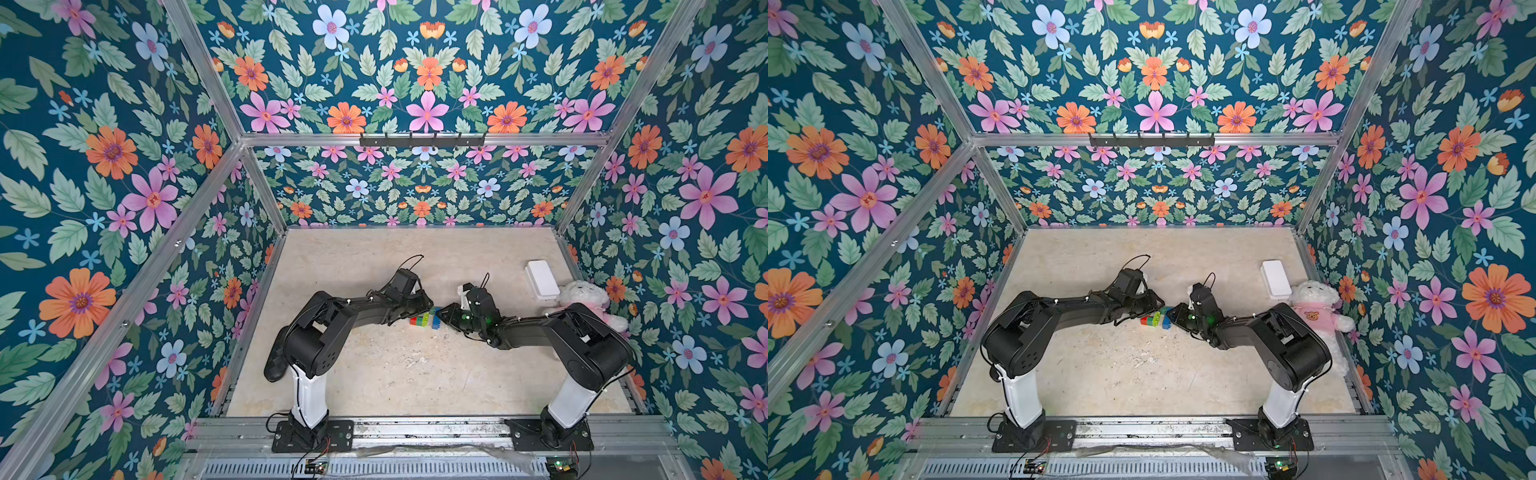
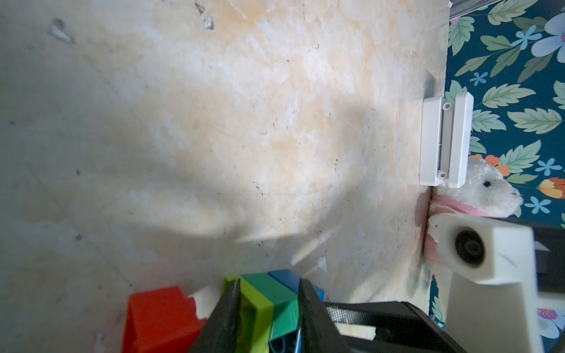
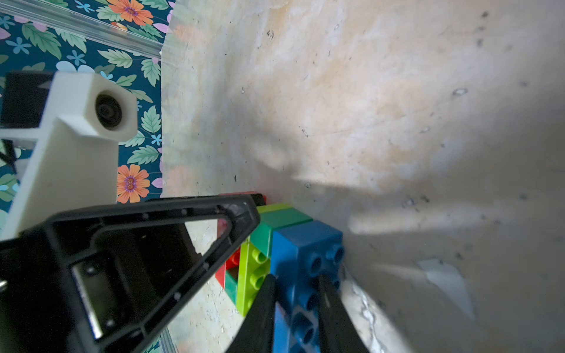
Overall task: Assemble the number 5 with lego
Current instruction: Assemble the lego brick with the lego brick.
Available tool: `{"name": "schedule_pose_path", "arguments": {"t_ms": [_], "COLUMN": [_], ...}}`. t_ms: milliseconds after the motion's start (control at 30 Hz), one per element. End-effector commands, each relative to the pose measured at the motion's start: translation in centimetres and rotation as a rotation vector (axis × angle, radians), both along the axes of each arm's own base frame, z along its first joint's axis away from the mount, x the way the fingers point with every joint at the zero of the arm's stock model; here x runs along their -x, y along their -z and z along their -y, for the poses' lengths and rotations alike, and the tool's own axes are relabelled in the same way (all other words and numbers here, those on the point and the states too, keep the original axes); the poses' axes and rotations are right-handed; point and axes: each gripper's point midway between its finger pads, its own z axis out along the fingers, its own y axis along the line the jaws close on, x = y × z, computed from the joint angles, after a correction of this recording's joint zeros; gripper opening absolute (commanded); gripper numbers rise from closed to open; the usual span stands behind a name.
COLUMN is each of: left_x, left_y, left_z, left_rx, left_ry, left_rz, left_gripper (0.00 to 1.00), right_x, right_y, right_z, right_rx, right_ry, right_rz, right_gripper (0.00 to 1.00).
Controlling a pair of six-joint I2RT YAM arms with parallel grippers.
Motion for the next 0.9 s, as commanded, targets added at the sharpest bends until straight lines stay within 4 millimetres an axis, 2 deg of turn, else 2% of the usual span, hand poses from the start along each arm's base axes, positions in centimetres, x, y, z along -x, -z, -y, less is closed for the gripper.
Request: {"name": "schedule_pose_path", "arguments": {"t_ms": [0,167,300,400,600,867], "left_x": [0.5,0.4,0.2,0.1,0.0,0.1], "left_y": [0.1,0.3,0.3,0.2,0.0,0.3], "left_z": [0.4,0.2,-0.1,-0.2,-0.2,-0.1], "left_rx": [0.013,0.002,-0.002,-0.004,-0.003,-0.003], "left_ry": [0.028,0.024,0.016,0.013,0.011,0.018], "left_rz": [-0.015,-0.016,-0.014,-0.012,-0.006,-0.014], "left_gripper": [0.35,0.35,0.36,0.36,0.36,0.35], "right_x": [0.1,0.1,0.0,-0.1,-0.3,-0.7], "right_y": [-0.1,0.0,-0.6,-0.9,-0.2,-0.5], "right_z": [-0.4,0.1,0.6,0.9,1.4,0.4], "right_rx": [-0.016,-0.001,0.018,0.036,0.059,-0.002], "right_ry": [-0.022,-0.022,-0.01,-0.002,0.015,0.002], "right_rz": [0.009,0.01,0.022,0.026,0.001,0.015], "right_gripper": [0.26,0.26,0.38,0.4,0.38,0.31]}}
